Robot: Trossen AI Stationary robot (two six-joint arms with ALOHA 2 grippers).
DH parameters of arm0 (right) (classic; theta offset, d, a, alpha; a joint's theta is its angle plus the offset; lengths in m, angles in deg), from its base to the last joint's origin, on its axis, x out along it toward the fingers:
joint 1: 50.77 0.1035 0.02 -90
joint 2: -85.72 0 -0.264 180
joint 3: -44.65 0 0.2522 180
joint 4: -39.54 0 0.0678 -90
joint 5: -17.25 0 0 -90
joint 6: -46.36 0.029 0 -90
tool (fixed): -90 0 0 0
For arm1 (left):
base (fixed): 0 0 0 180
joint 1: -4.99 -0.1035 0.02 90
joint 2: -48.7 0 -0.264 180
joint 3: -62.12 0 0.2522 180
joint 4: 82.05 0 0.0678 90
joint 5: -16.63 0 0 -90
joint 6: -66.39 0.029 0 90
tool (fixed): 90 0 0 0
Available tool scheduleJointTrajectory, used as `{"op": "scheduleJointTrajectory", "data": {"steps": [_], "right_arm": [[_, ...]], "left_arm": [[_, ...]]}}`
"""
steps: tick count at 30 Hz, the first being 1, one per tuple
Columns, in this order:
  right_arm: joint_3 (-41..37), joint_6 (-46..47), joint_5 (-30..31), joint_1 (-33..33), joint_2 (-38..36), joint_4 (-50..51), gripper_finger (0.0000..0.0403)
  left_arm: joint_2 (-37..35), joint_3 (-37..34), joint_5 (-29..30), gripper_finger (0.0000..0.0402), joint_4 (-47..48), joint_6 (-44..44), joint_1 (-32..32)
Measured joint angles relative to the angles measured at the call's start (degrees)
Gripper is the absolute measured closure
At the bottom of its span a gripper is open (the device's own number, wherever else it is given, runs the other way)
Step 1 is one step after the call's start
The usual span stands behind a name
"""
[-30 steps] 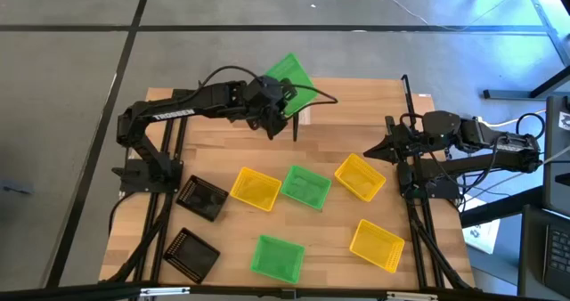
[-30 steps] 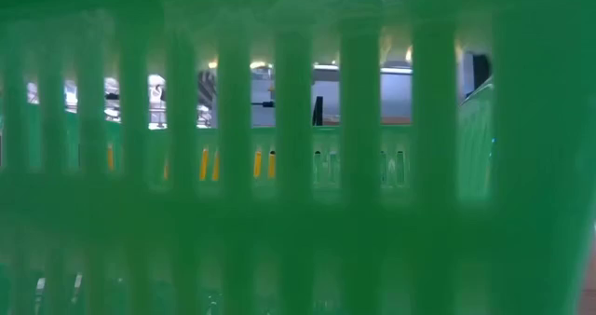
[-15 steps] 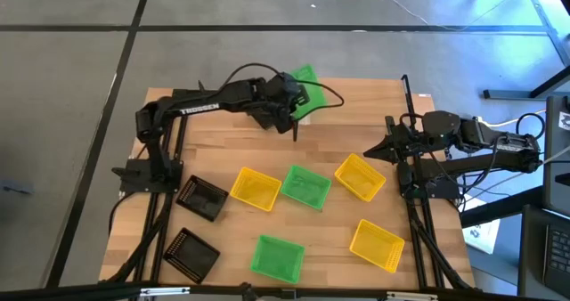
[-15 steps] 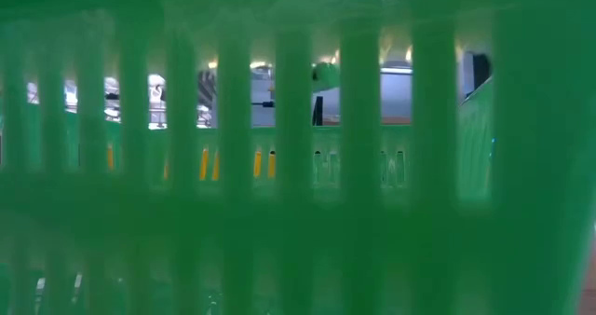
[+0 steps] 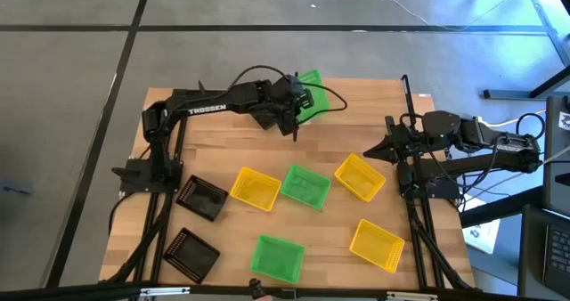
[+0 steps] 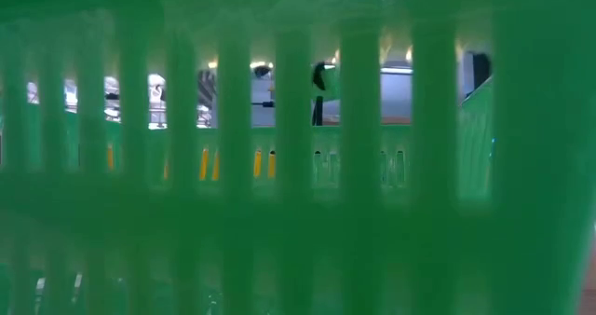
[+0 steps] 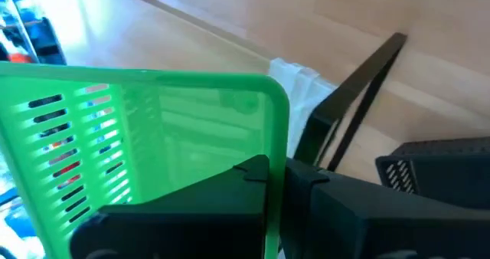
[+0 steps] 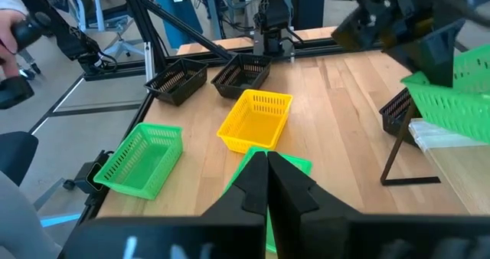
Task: Stack baskets on shelf by color
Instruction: Put the top green bin on the shelf
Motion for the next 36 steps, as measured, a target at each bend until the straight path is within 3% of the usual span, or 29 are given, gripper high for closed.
{"op": "scheduleJointTrajectory", "data": {"steps": [14,19,26,36], "right_arm": [[-0.02,0.89,0.00,0.00,0.00,-0.05,0.0402],[-0.02,1.65,0.00,0.00,0.00,-0.04,0.0402],[-0.02,1.56,0.00,0.00,-0.01,-0.04,0.0402],[-0.02,1.39,-0.01,0.00,0.00,-0.04,0.0402]], "left_arm": [[3.30,-0.13,1.43,0.0401,-6.45,-2.86,0.34],[3.30,-0.11,4.78,0.0401,-9.76,-2.65,0.86],[3.34,-0.11,9.47,0.0402,-8.82,-2.76,1.36],[3.34,-0.11,7.30,0.0402,-5.72,-2.29,1.29]]}}
